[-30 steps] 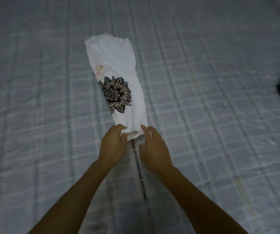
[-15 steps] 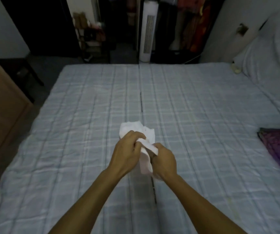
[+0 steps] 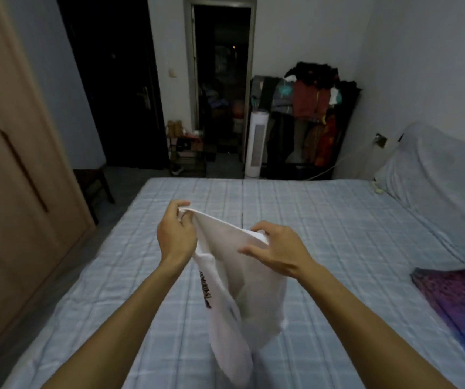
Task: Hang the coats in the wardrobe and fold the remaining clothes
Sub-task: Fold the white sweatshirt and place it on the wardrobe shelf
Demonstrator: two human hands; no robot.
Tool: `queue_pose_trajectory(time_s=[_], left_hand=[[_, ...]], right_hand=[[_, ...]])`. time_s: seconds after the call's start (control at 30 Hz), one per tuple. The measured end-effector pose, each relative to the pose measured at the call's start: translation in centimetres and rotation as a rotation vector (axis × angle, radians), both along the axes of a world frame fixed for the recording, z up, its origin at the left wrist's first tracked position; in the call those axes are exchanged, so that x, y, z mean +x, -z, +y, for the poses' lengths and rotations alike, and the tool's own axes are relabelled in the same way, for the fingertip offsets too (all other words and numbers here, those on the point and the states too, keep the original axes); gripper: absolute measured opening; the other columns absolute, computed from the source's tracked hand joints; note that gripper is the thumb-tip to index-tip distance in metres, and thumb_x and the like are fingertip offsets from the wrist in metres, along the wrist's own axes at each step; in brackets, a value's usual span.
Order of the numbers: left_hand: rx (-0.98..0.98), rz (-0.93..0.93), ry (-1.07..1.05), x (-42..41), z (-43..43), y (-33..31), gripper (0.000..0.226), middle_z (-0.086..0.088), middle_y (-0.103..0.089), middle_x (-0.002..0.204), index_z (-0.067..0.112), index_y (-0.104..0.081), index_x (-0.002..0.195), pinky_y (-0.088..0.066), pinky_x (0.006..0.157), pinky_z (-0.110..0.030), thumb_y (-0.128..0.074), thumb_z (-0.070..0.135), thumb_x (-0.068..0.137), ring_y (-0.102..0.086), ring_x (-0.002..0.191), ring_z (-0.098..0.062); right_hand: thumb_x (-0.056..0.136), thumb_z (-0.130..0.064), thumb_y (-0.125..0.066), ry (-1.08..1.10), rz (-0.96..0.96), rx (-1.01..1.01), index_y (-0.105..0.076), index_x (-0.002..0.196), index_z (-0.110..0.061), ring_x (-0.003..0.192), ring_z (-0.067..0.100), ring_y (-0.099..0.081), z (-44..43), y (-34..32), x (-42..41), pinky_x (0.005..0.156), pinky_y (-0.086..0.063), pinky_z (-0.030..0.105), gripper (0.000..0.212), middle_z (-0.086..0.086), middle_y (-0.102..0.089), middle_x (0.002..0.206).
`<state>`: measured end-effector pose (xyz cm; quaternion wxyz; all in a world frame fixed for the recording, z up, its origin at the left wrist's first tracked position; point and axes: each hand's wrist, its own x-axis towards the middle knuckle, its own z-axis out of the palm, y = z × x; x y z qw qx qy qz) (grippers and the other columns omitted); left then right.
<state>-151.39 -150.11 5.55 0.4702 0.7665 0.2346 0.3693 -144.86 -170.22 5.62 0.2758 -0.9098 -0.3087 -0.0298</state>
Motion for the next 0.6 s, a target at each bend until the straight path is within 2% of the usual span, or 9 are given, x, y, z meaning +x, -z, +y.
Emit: queue_pose_trajectory(time_s=[0.1,0.13,0.2,0.27,0.33,0.4,0.5,0.6], left_hand=[[0.068,-0.041,-0.067,-2.5,-1.8,-1.9,0.016,0.005,-0.060,0.087,0.021,-0.059,0.100,-0.037,0.067,-0.023,-0.047,0.013,0.095,-0.055,0.083,-0.014],[0.111,-0.054,-0.074,-3.2,-2.4,-2.2,0.016,0.005,-0.061,0.087,0.021,-0.059,0.099,-0.037,0.069,-0.024,-0.047,0.012,0.095,-0.056,0.083,-0.015],[0.226,-0.071,-0.052,-4.7,-3.4,-2.6,0.016,0.005,-0.063,0.089,0.020,-0.060,0.099,-0.039,0.072,-0.026,-0.049,0.010,0.093,-0.058,0.085,-0.016],[0.358,-0.076,-0.005,-6.4,-4.1,-3.1,0.018,0.002,-0.065,0.095,0.017,-0.061,0.103,-0.041,0.077,-0.026,-0.050,0.007,0.092,-0.060,0.089,-0.017],[0.505,-0.058,0.051,-8.1,-4.2,-3.7,0.022,-0.003,-0.065,0.107,0.012,-0.062,0.111,-0.042,0.083,-0.027,-0.050,0.005,0.093,-0.061,0.097,-0.021],[0.657,0.003,0.112,-9.6,-4.0,-4.6,0.029,-0.008,-0.062,0.118,0.008,-0.059,0.121,-0.043,0.088,-0.031,-0.049,0.004,0.095,-0.059,0.104,-0.026],[0.794,0.072,0.163,-11.1,-3.4,-6.3,0.032,-0.010,-0.060,0.124,0.009,-0.055,0.127,-0.045,0.089,-0.036,-0.049,0.010,0.096,-0.059,0.106,-0.029],[0.932,0.049,0.141,-12.6,-2.2,-7.5,0.024,-0.010,-0.064,0.111,0.021,-0.053,0.117,-0.051,0.077,-0.039,-0.043,0.024,0.095,-0.064,0.091,-0.034]], right_hand=[[0.060,-0.079,-0.062,-0.136,-0.101,-0.253,-0.043,0.131,-0.037,0.095,0.016,-0.054,-2.5,-2.3,-2.7,0.080,-0.044,0.032,0.085,-0.006,-0.052,0.110],[0.062,-0.073,-0.066,-0.140,-0.116,-0.304,-0.036,0.135,-0.038,0.095,0.018,-0.055,-3.2,-2.5,-3.4,0.081,-0.046,0.033,0.086,-0.005,-0.048,0.113],[0.075,-0.045,-0.070,-0.108,-0.146,-0.345,-0.031,0.137,-0.036,0.093,0.023,-0.057,-4.5,-2.4,-4.3,0.077,-0.047,0.035,0.074,-0.002,-0.044,0.119],[0.084,-0.019,-0.060,-0.041,-0.194,-0.262,-0.040,0.131,-0.030,0.088,0.026,-0.058,-5.9,-2.4,-4.8,0.069,-0.043,0.033,0.053,0.000,-0.046,0.119],[0.085,-0.007,-0.053,0.039,-0.242,-0.139,-0.052,0.120,-0.023,0.085,0.029,-0.058,-7.3,-2.5,-4.9,0.064,-0.035,0.030,0.038,0.002,-0.051,0.113],[0.083,-0.001,-0.052,0.095,-0.277,-0.062,-0.061,0.107,-0.015,0.084,0.032,-0.058,-8.3,-2.7,-4.9,0.062,-0.031,0.029,0.030,0.006,-0.055,0.103],[0.078,0.002,-0.056,0.171,-0.243,0.105,-0.068,0.094,-0.013,0.081,0.030,-0.058,-9.0,-3.5,-5.1,0.062,-0.031,0.028,0.025,0.008,-0.062,0.091],[0.080,0.002,-0.057,0.235,-0.217,0.296,-0.070,0.093,-0.014,0.074,0.017,-0.053,-9.0,-4.8,-6.5,0.063,-0.031,0.025,0.024,0.004,-0.066,0.088]])
